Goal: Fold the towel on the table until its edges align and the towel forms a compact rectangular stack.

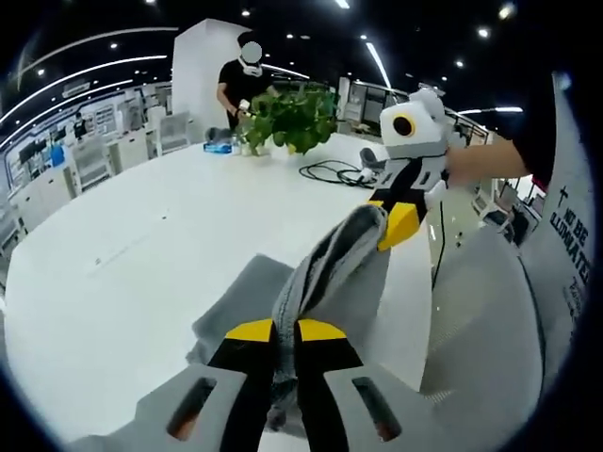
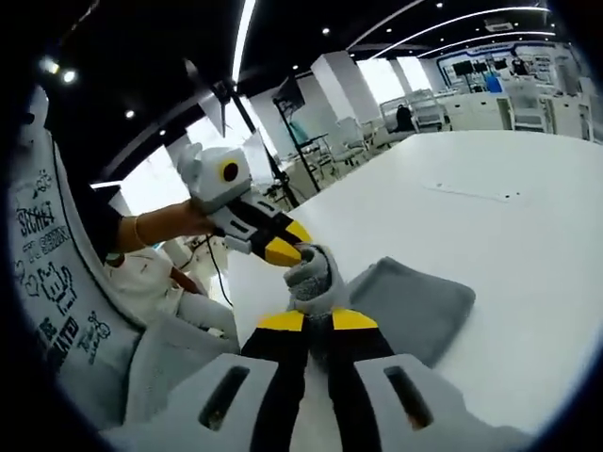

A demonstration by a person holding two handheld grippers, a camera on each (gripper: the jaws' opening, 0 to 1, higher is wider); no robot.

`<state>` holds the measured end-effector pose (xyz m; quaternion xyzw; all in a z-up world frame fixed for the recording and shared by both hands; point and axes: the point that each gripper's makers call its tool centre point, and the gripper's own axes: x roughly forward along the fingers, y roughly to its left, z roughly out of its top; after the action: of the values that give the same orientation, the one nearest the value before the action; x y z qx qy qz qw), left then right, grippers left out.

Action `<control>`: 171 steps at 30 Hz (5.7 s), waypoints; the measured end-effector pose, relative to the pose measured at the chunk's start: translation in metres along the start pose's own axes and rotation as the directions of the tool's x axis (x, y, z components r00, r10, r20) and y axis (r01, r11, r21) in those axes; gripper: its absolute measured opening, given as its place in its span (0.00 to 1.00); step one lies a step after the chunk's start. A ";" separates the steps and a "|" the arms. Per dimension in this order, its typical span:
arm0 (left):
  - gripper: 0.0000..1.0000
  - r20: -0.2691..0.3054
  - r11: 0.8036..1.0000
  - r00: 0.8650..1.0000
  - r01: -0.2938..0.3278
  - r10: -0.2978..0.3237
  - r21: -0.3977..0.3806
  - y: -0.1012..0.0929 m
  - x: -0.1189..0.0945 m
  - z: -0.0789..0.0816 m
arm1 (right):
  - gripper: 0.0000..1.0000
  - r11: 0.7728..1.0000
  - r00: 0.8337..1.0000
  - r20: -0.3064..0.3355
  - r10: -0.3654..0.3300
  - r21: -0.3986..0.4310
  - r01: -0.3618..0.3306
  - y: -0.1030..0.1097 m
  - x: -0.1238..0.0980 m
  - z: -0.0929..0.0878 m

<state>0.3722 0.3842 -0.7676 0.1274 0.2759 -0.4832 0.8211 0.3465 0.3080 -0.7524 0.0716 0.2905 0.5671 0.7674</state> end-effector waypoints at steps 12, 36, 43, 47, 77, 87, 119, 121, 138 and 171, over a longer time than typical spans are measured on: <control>0.07 0.048 0.993 0.999 -0.016 0.011 0.113 -0.020 -0.033 0.039 | 0.04 0.994 0.993 0.059 0.105 -0.023 -0.104 0.037 -0.018 0.022; 0.08 0.077 0.987 0.997 -0.018 0.006 0.158 -0.024 -0.041 0.069 | 0.04 0.998 0.991 0.121 0.053 0.015 -0.055 0.036 -0.033 0.040; 0.08 0.031 0.994 0.999 0.010 -0.013 0.105 -0.007 -0.014 0.057 | 0.05 0.993 0.989 0.136 -0.063 0.104 0.049 -0.002 -0.030 0.035; 0.08 -0.015 0.998 0.999 0.030 -0.029 0.058 0.003 0.005 0.045 | 0.05 0.980 0.982 0.123 -0.140 0.156 0.120 -0.025 -0.023 0.028; 0.06 -0.239 0.997 0.970 0.016 -0.034 -0.080 0.062 0.105 -0.036 | 0.05 0.869 0.947 -0.081 -0.312 0.378 0.318 -0.143 0.021 -0.056; 0.17 -0.213 0.990 0.975 -0.083 0.058 -0.110 0.077 0.096 -0.035 | 0.11 0.886 0.929 -0.107 -0.355 0.279 0.371 -0.153 0.020 -0.062; 0.38 -0.132 0.976 0.984 -0.143 0.122 -0.162 0.022 0.042 -0.081 | 0.41 0.928 0.939 -0.002 -0.343 0.154 0.340 -0.103 -0.010 -0.078; 0.38 -0.123 0.980 0.987 -0.122 0.104 -0.154 0.013 0.042 -0.081 | 0.44 0.935 0.945 -0.002 -0.326 0.146 0.323 -0.095 -0.010 -0.081; 0.50 -0.180 0.992 0.977 -0.122 0.113 -0.041 -0.018 0.034 -0.111 | 0.56 0.948 0.954 -0.072 -0.291 0.114 0.298 -0.060 -0.005 -0.123; 0.41 -0.247 0.986 0.956 -0.166 0.159 -0.006 0.024 0.086 -0.121 | 0.40 0.920 0.905 -0.169 -0.391 -0.084 0.382 -0.107 0.020 -0.118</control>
<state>0.3855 0.3914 -0.9178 0.1977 0.3701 -0.3910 0.8192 0.3767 0.2627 -0.9039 -0.0582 0.3540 0.4150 0.8361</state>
